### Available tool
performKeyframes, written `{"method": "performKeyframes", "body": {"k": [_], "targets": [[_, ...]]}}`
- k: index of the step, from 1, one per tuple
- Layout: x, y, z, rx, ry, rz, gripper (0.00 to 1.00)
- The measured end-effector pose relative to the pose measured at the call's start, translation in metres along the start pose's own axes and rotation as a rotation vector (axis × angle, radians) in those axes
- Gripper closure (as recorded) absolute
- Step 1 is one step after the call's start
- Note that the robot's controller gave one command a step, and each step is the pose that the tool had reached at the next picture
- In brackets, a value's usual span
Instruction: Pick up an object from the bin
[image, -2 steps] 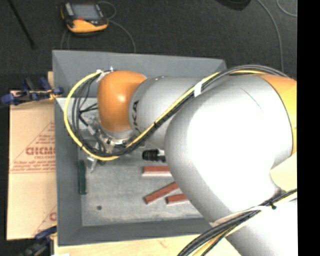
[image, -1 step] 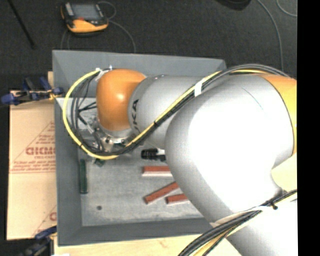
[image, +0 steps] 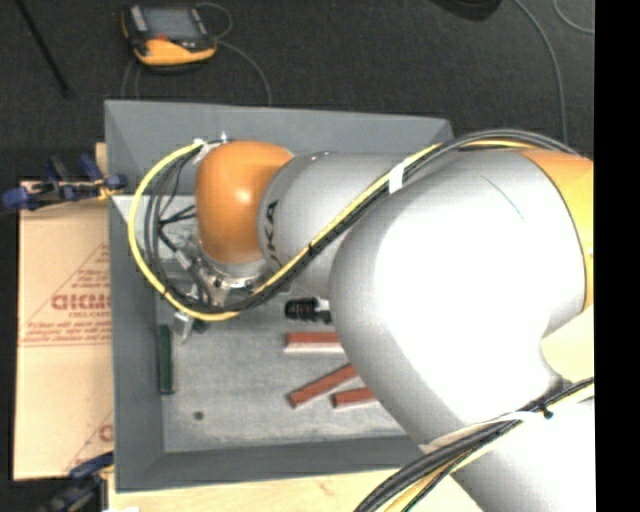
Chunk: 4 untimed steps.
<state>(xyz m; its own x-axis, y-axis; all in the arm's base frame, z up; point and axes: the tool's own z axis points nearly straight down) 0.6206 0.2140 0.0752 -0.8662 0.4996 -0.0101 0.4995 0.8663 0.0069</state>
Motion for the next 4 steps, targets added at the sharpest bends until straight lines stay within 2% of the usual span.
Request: {"method": "performKeyframes", "body": {"k": [1, 2, 3, 4], "targets": [[0.0024, 0.0038, -0.0037, -0.004, 0.008, -0.001, 1.00], [-0.0002, 0.0001, -0.0001, -0.001, -0.001, 0.000, 0.00], [0.0025, 0.0039, -0.0037, -0.004, 0.008, -0.001, 1.00], [0.0024, 0.0039, -0.0037, -0.004, 0.008, -0.001, 1.00]]}}
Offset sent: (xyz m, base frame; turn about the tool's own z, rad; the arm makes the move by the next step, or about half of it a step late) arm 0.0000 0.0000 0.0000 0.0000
